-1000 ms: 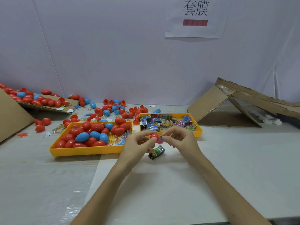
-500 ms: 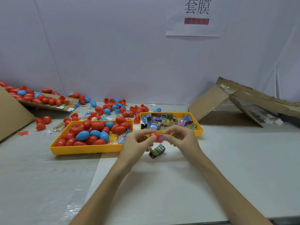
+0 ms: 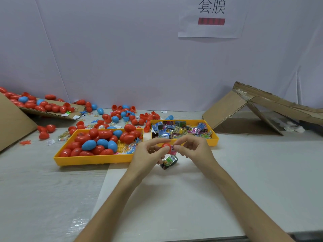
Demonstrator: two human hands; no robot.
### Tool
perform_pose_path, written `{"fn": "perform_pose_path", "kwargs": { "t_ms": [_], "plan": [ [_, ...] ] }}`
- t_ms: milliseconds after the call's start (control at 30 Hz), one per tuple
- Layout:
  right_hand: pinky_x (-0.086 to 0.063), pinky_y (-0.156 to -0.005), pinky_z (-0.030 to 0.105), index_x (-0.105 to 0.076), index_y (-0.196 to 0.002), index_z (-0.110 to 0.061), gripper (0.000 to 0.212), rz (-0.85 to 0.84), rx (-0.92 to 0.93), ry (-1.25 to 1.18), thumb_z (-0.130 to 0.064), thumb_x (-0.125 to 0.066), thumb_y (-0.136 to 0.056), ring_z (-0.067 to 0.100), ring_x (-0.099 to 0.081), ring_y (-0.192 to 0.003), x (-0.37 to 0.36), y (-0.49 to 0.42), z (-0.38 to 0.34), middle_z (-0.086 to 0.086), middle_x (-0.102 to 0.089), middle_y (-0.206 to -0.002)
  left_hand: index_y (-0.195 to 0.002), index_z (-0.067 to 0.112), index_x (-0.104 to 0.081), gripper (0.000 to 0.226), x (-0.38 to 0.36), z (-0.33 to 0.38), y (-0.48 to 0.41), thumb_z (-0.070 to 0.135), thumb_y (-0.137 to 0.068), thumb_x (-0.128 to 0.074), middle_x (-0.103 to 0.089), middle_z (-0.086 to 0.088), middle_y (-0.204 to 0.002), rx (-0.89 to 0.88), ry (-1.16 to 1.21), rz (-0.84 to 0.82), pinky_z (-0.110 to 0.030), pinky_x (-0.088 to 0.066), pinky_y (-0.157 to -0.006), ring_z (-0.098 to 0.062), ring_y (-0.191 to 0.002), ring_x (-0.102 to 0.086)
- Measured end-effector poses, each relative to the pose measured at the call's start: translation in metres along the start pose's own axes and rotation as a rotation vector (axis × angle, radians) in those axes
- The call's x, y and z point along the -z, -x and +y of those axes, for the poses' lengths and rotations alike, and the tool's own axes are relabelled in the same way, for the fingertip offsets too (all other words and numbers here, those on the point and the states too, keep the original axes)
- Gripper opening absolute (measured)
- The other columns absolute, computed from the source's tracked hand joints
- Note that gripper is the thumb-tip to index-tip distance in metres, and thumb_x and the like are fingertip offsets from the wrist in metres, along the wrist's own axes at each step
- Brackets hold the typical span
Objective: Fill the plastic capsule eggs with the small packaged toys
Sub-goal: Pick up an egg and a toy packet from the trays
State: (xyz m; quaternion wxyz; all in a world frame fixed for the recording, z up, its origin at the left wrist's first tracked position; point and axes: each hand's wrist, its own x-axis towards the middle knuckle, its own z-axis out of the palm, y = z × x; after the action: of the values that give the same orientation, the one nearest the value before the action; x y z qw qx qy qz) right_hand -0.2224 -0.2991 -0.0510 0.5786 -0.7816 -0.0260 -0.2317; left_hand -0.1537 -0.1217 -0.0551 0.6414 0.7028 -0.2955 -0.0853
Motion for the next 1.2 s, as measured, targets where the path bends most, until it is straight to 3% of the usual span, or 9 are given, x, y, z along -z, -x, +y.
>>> {"fn": "perform_pose_path", "kwargs": {
  "t_ms": [300,400,500,567,700,833,1033,1200],
  "plan": [
    [-0.046,-0.056,0.028,-0.072,-0.090,-0.023,0.014,0.040,0.025,0.020,-0.013,-0.080,-0.084,0.015,-0.054,-0.062,-0.001,0.000,0.003,-0.005,-0.067,-0.077,-0.101,0.028,-0.074,0.008,-0.001,0.000,0.001,0.025,-0.096,-0.068,-0.069,-0.003,-0.066,0.016,-0.009,-0.034,-0.025,-0.055,-0.058,-0.017,-0.061,-0.067],
    [-0.039,-0.052,0.023,-0.064,-0.080,-0.023,0.020,0.134,0.068,0.089,-0.016,-0.083,-0.082,0.012,-0.046,-0.057,-0.004,0.000,0.006,-0.006,-0.057,-0.066,-0.101,0.027,-0.070,0.006,-0.002,0.001,0.001,0.027,-0.097,-0.066,-0.071,-0.004,-0.068,0.039,-0.010,-0.047,-0.024,-0.054,-0.058,-0.019,-0.061,-0.069],
    [-0.036,-0.050,0.030,-0.061,-0.073,-0.021,0.024,0.201,0.138,0.165,-0.017,-0.083,-0.082,0.018,-0.043,-0.056,-0.008,0.001,0.009,-0.001,-0.053,-0.063,-0.102,0.028,-0.067,0.004,-0.004,0.001,0.001,0.028,-0.099,-0.064,-0.075,-0.003,-0.074,0.065,-0.010,-0.054,-0.028,-0.056,-0.060,-0.023,-0.063,-0.073],
    [-0.039,-0.051,0.033,-0.063,-0.074,-0.021,0.021,0.219,0.198,0.223,-0.021,-0.081,-0.085,0.019,-0.047,-0.058,-0.012,0.003,0.009,-0.001,-0.057,-0.067,-0.103,0.026,-0.066,0.005,-0.005,0.001,0.001,0.028,-0.099,-0.064,-0.076,-0.002,-0.076,0.069,-0.007,-0.039,-0.031,-0.058,-0.062,-0.024,-0.064,-0.073],
    [-0.044,-0.054,0.024,-0.071,-0.084,-0.020,0.007,0.188,0.302,0.291,-0.024,-0.078,-0.084,0.014,-0.056,-0.062,-0.019,0.005,0.007,-0.008,-0.063,-0.080,-0.107,0.020,-0.063,0.010,-0.003,0.001,0.001,0.027,-0.100,-0.062,-0.077,-0.004,-0.079,0.073,0.032,0.003,-0.028,-0.058,-0.060,-0.024,-0.065,-0.074],
    [-0.045,-0.056,0.023,-0.074,-0.099,-0.022,0.022,0.163,0.372,0.363,-0.022,-0.085,-0.080,0.012,-0.059,-0.069,-0.022,0.007,0.008,-0.010,-0.061,-0.092,-0.106,0.016,-0.059,0.011,-0.003,0.002,0.002,0.025,-0.100,-0.062,-0.077,-0.008,-0.081,0.107,0.115,0.049,-0.024,-0.056,-0.056,-0.029,-0.067,-0.075],
    [-0.044,-0.071,0.011,-0.073,-0.111,-0.015,0.035,0.221,0.447,0.464,-0.014,-0.085,-0.077,0.004,-0.060,-0.095,-0.027,0.009,0.011,-0.004,-0.062,-0.104,-0.116,0.009,-0.054,0.026,-0.006,0.004,0.003,0.030,-0.102,-0.058,-0.078,-0.011,-0.089,0.190,0.223,0.004,-0.030,-0.061,-0.064,-0.030,-0.077,-0.076],
    [-0.043,-0.088,0.008,-0.073,-0.116,-0.008,0.038,0.302,0.518,0.525,-0.003,-0.080,-0.079,0.003,-0.058,-0.100,-0.030,0.011,0.009,0.003,-0.064,-0.106,-0.124,0.007,-0.052,0.032,-0.007,0.008,0.005,0.030,-0.102,-0.056,-0.077,-0.014,-0.100,0.241,0.333,-0.054,-0.033,-0.060,-0.071,-0.028,-0.078,-0.074]
  ]
}}
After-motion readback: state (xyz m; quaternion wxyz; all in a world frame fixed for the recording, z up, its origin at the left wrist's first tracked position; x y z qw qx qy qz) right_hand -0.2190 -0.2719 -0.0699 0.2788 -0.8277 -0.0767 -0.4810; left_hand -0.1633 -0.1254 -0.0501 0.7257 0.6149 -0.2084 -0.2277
